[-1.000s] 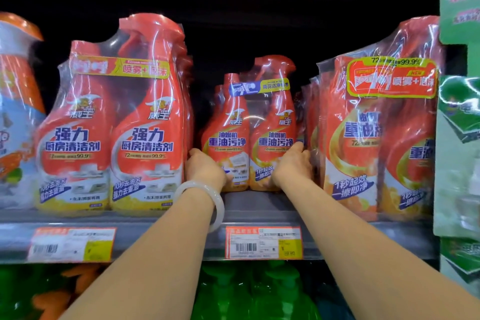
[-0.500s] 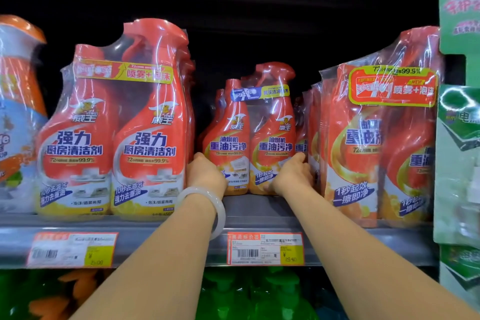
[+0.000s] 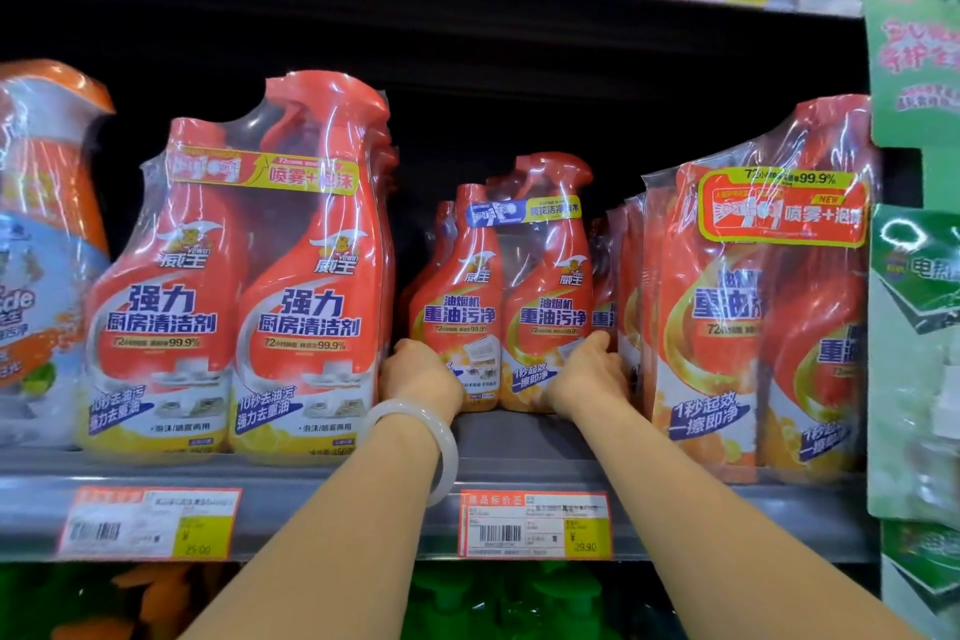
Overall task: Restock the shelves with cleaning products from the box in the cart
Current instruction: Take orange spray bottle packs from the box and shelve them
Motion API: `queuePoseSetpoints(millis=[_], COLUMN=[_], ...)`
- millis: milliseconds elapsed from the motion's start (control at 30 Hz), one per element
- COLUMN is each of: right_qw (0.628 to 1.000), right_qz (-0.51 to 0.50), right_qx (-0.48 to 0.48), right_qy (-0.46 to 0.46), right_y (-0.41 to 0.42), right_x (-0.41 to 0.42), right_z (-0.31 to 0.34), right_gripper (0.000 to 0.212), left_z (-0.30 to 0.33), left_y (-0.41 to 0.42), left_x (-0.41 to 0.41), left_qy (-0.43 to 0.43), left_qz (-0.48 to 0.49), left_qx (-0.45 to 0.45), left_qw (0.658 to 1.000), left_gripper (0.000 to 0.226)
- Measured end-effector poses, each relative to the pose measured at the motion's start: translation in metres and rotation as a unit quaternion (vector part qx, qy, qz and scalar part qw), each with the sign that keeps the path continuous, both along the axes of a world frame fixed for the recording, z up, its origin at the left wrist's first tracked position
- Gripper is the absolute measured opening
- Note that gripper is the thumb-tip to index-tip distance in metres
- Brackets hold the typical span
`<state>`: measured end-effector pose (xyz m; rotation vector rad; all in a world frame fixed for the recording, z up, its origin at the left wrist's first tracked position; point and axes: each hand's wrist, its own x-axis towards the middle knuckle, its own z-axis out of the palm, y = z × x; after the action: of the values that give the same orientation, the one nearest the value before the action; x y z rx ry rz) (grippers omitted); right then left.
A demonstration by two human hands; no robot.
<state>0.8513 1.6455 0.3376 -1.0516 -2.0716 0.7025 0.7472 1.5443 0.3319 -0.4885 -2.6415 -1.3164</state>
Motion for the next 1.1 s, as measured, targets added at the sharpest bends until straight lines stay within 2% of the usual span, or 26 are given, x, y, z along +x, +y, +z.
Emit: queuePoseSetpoints(millis=[67, 133, 233, 300, 367, 433, 500, 667, 733, 867, 967, 1100], right_qw=[1.000, 0.999, 0.999, 0.998, 0.994, 0.984, 0.971, 0.905, 0.877, 0.817, 0.770, 0.699], right_qz=[0.005, 0.023, 0.041, 0.054, 0.076, 0.110, 0.150, 0.247, 0.304, 0.426, 0.502, 0.586], right_qx=[-0.008, -0.022, -0.018, 0.026, 0.084, 0.138, 0.187, 0.343, 0.366, 0.355, 0.337, 0.324], right_qy=[-0.005, -0.012, -0.025, -0.027, -0.009, 0.009, 0.010, -0.045, -0.072, -0.160, -0.205, -0.251], right_y=[-0.004, -0.011, -0.025, -0.035, -0.047, -0.062, -0.084, -0.167, -0.208, -0.303, -0.392, -0.527], right_x=[0.003, 0.009, 0.018, 0.030, 0.041, 0.053, 0.064, 0.079, 0.074, 0.044, 0.019, -0.011], right_z=[0.000, 0.002, 0.007, 0.011, 0.013, 0.013, 0.009, -0.011, -0.022, -0.056, -0.091, -0.148], right_gripper=[0.087, 0.092, 0.097, 0.089, 0.073, 0.060, 0.054, 0.048, 0.048, 0.051, 0.055, 0.051], left_z=[-0.001, -0.003, -0.002, 0.002, 0.004, 0.004, 0.003, -0.007, -0.019, -0.062, -0.105, -0.167], left_y=[0.001, 0.000, -0.009, -0.023, -0.038, -0.062, -0.092, -0.191, -0.238, -0.341, -0.431, -0.566], left_x=[0.001, 0.005, 0.017, 0.039, 0.062, 0.091, 0.110, 0.121, 0.116, 0.101, 0.094, 0.091], left_qy=[-0.020, -0.016, 0.060, 0.133, 0.207, 0.273, 0.339, 0.391, 0.374, 0.243, 0.176, 0.088], left_qz=[-0.040, -0.076, -0.088, -0.094, -0.087, -0.067, -0.038, 0.022, 0.056, 0.126, 0.163, 0.215], left_qx=[0.005, -0.047, -0.107, -0.140, -0.144, -0.125, -0.146, -0.186, -0.229, -0.370, -0.427, -0.482], left_qw=[0.999, 0.996, 0.989, 0.977, 0.964, 0.952, 0.929, 0.901, 0.897, 0.888, 0.872, 0.845], left_gripper=[0.074, 0.087, 0.067, 0.040, 0.025, 0.025, 0.028, 0.047, 0.053, 0.069, 0.068, 0.054])
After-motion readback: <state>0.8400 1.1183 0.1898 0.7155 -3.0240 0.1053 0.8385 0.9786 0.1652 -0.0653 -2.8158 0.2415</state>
